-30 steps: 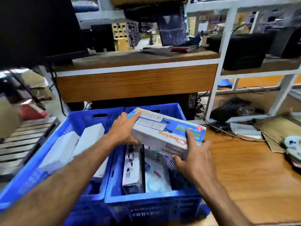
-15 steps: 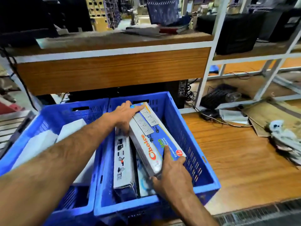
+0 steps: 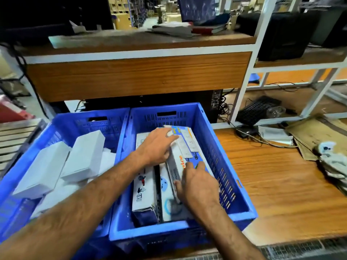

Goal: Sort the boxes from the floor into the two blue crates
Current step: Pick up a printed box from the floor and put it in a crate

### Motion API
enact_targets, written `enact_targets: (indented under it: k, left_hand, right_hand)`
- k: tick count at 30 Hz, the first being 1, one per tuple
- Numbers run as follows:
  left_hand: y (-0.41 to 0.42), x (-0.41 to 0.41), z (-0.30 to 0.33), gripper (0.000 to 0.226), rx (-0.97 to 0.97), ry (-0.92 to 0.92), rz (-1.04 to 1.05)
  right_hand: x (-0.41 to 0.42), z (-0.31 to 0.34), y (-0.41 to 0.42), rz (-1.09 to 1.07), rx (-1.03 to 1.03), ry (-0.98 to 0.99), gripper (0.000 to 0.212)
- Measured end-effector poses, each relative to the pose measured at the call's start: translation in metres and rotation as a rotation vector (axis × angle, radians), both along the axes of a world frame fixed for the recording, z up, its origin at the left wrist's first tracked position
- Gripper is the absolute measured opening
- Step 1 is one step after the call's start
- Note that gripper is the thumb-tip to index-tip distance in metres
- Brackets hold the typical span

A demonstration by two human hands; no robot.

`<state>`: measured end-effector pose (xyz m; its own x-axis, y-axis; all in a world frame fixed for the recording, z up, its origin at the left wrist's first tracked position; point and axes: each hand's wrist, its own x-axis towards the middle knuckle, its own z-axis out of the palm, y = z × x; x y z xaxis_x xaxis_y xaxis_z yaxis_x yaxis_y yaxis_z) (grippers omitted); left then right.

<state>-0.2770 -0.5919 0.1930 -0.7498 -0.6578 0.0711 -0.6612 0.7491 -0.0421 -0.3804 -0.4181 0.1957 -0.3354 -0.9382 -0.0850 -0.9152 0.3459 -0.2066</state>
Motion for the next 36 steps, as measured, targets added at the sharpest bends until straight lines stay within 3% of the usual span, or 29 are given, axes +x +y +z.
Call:
enact_targets:
  k: [5,14,20,27,36]
  left_hand:
    - [0.06,0.044,0.023,0.063,-0.163,0.177,0.118]
    - [0.18,0.162,0.043,0.061,-0.311,0.216,0.632]
    - [0.297,0.245,0.039,0.061,-0.367,0.199,0.985]
    - [0.45,0.307,0.024,0.062,-0.412,0.155,1.337]
    - [0.706,0.375,-0.012,0.065,-0.416,0.11,1.737]
  right_hand:
    - [0.01,0.01,-0.013,0.198,-0.367,-0.045,0.074]
    - [0.08,0.002,-0.016,0.603,-0.697,-0.353,0.065]
    - [0.172,0.014,0.037,0.934,-0.645,-0.481,0.066]
    - [0.278,0.012,0.133,1.277,-0.609,-0.482,0.068]
    - [0.406,-0.024,0.346,1.631,-0.528,-0.536,0.069]
